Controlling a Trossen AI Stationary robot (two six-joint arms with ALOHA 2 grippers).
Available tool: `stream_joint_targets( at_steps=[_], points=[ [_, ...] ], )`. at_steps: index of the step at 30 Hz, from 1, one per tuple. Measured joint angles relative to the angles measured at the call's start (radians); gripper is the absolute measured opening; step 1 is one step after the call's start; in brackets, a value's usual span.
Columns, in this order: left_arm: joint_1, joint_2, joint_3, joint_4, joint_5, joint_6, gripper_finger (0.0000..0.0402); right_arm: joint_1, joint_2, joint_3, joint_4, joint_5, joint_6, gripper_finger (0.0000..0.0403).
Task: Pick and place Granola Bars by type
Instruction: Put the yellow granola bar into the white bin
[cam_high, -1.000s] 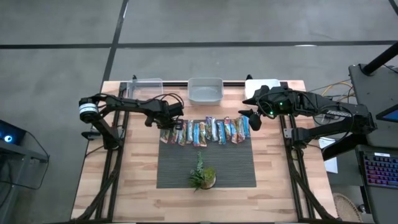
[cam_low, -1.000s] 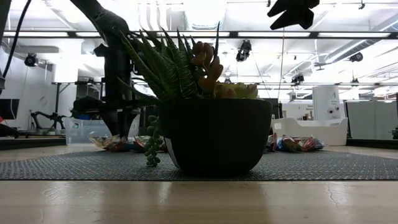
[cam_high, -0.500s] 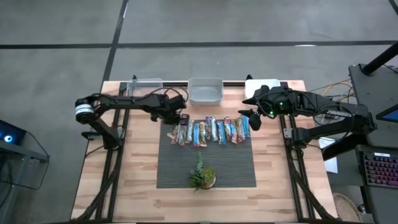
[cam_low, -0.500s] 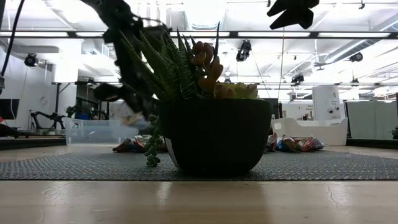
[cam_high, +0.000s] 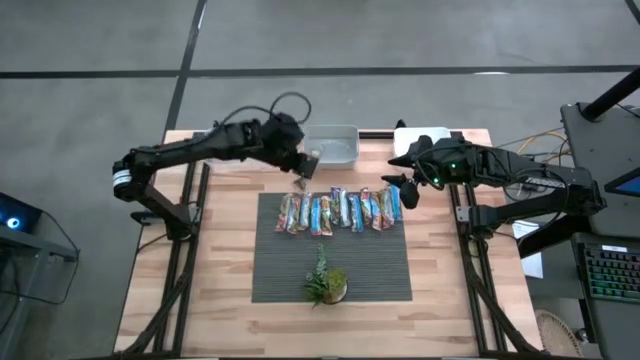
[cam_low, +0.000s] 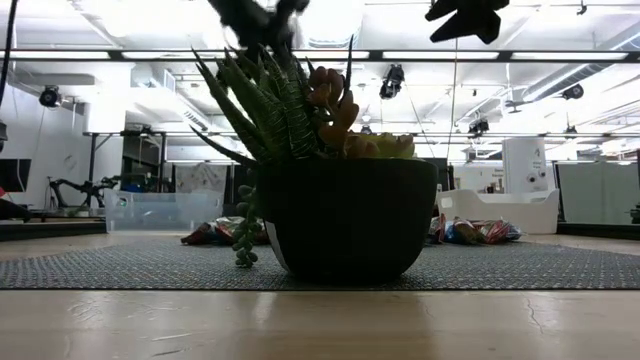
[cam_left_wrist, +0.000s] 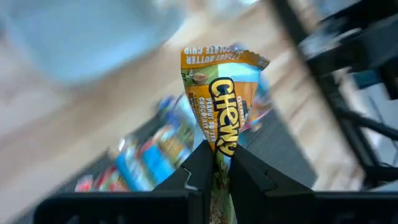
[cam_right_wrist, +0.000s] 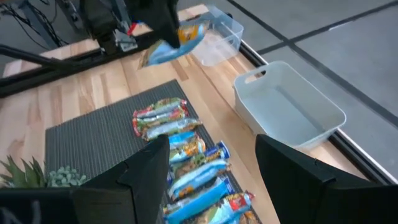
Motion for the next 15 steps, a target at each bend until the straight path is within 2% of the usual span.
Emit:
stream_joint_targets(
  at_steps=[7,15],
  points=[
    [0.000,-0.001,0.145,0.013,0.000,0.134,0.0025,0.000,0.000,0.015,0.049,-0.001,-0.035,0.0228],
    [0.000,-0.010,0.201,0.013,0.019,0.208,0.0025,0.000,0.000,0.082,0.051,-0.001,-0.041,0.0228]
  ],
)
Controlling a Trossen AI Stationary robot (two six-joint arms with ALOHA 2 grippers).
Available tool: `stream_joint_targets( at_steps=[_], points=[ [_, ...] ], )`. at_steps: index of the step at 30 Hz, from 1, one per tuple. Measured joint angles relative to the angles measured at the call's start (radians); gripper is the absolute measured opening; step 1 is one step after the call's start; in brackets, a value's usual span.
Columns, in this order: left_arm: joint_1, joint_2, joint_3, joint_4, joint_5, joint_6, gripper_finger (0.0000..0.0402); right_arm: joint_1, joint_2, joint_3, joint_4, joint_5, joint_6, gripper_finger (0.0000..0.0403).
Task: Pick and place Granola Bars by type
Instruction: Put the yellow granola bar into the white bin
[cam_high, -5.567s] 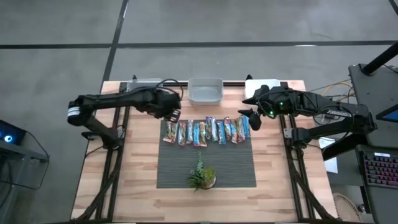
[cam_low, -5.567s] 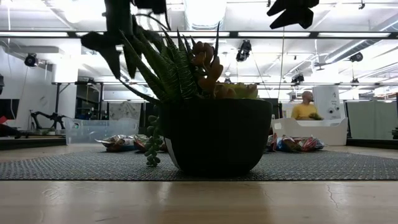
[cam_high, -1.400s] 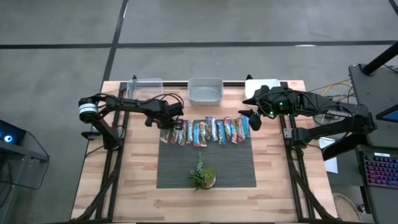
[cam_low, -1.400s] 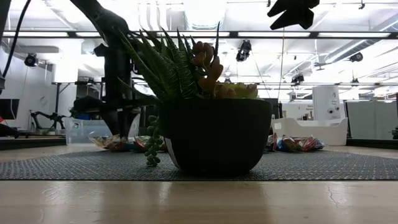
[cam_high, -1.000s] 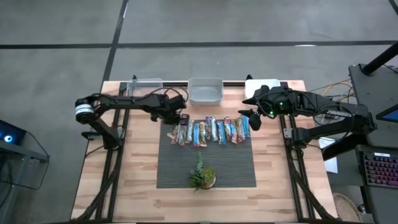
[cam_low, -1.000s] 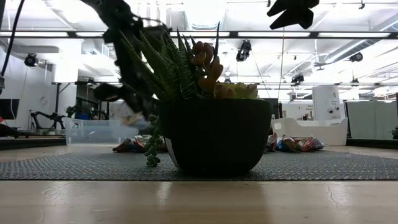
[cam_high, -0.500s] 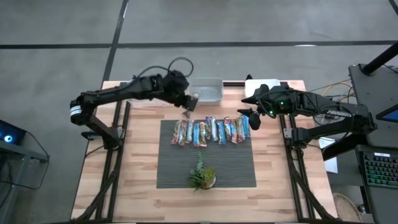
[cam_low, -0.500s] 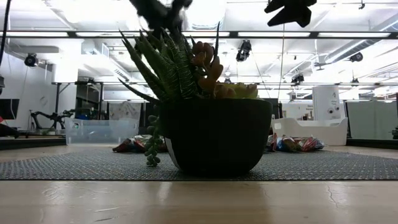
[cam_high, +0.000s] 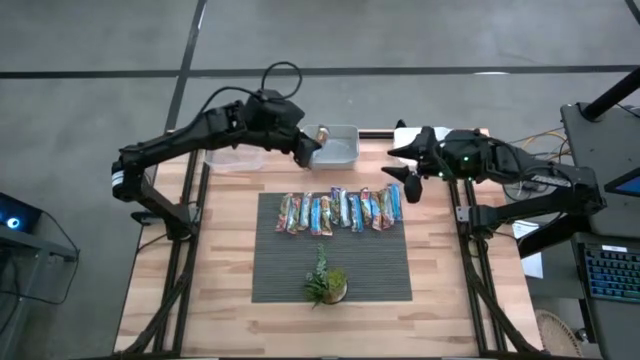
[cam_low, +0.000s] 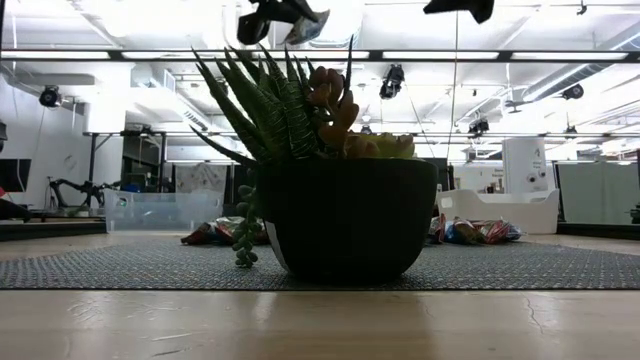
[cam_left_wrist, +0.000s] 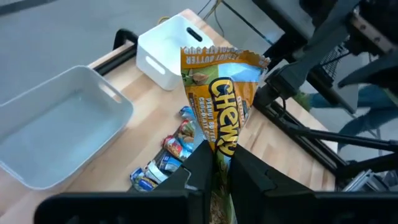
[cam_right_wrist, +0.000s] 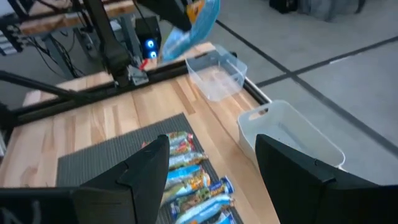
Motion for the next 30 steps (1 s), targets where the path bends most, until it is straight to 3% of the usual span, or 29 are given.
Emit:
stream_joint_targets(
  at_steps=[6,16,19,30],
  points=[
    [0.000,-0.002,0.007,0.027,0.041,0.034,0.0025,0.000,0.000,0.066,0.002,-0.001,-0.023,0.0228],
    [-0.010,-0.002,0.004,0.342,0.233,0.111,0.0025,0.000,0.002,0.184,0.072,-0.013,-0.068,0.0228],
    [-0.011,-0.002,0.008,0.399,0.277,0.154,0.0025,0.000,0.002,0.210,0.132,-0.067,-0.068,0.0228],
    [-0.017,-0.003,0.007,0.566,0.329,0.208,0.0025,0.000,0.037,0.278,0.195,-0.092,-0.064,0.0228]
  ],
)
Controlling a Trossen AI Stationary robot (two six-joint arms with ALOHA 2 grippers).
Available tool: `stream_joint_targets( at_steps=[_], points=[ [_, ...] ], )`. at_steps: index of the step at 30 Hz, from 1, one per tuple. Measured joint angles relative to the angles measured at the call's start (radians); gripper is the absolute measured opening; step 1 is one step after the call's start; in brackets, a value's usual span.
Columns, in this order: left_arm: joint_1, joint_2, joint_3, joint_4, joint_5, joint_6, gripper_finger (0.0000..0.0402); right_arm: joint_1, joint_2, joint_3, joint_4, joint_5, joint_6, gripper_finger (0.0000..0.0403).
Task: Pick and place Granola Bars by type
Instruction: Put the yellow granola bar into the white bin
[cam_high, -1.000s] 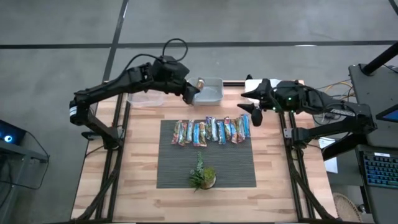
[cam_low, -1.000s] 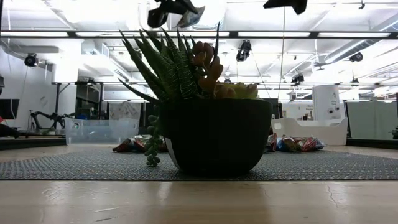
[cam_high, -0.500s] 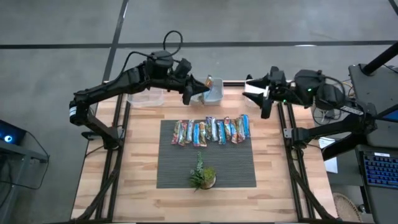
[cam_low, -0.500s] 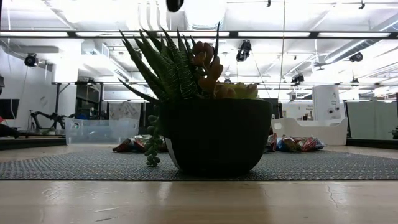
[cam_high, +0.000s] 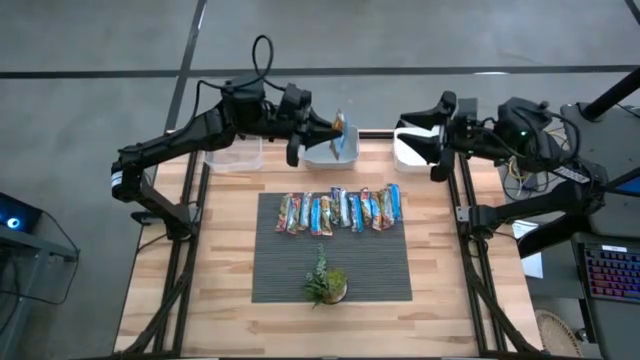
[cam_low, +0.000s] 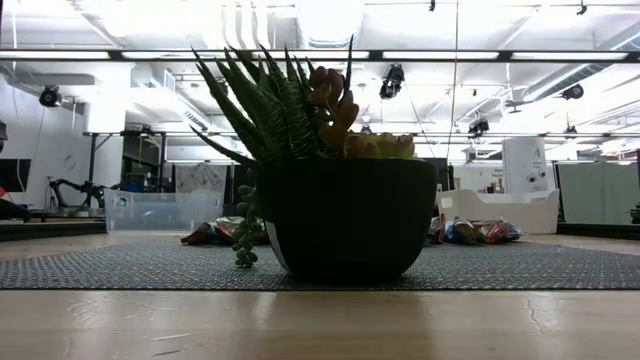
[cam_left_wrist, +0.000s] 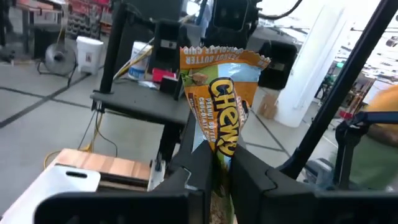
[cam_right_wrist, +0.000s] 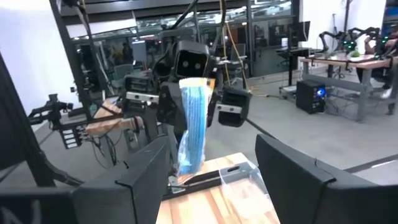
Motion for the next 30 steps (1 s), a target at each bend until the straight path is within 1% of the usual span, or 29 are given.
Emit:
stream_joint_targets(
  at_steps=[7,12,16,20,30],
  points=[
    [-0.008,0.000,0.000,0.038,0.017,0.026,0.0025,0.000,0.072,0.038,0.000,-0.069,-0.024,0.0228],
    [-0.023,0.002,-0.001,0.045,0.045,0.076,0.0025,0.000,0.119,0.079,0.001,-0.073,-0.032,0.0228],
    [-0.028,0.002,-0.001,0.050,0.049,0.077,0.0025,0.000,0.150,0.112,-0.002,-0.075,-0.037,0.0228],
    [-0.029,0.002,-0.001,0.049,0.049,0.077,0.0025,0.000,0.168,0.145,-0.001,-0.114,-0.029,0.0228],
    [-0.035,0.002,-0.002,0.075,0.049,0.076,0.0025,0.000,0.220,0.234,-0.008,-0.152,-0.035,0.0228]
  ],
)
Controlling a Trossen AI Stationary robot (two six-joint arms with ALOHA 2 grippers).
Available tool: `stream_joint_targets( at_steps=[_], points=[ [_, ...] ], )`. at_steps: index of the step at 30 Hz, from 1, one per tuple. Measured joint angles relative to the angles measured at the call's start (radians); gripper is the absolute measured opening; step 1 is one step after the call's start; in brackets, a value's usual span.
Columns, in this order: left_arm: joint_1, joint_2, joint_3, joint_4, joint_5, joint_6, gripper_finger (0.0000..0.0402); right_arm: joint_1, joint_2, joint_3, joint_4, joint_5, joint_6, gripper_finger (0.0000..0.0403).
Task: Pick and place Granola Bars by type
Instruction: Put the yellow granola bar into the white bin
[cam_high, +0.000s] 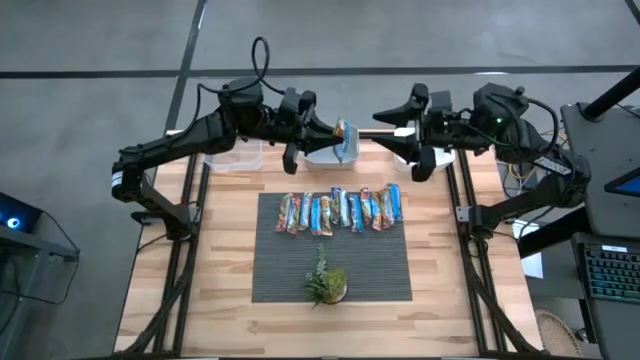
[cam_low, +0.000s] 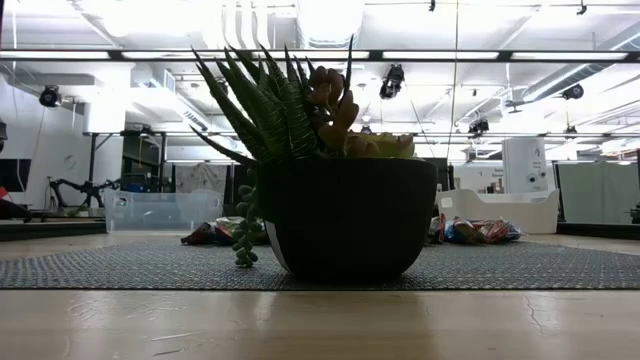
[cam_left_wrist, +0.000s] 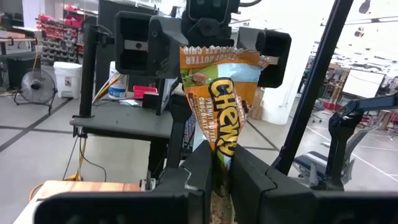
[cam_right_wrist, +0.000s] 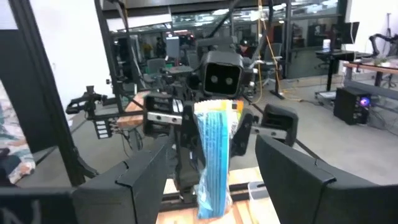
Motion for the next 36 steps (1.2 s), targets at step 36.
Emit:
stream_joint_targets(
  at_steps=[36],
  points=[
    [-0.008,0.001,-0.008,0.016,0.033,-0.009,0.0025,0.000,0.118,0.141,-0.078,-0.017,-0.025,0.0349]
  ],
)
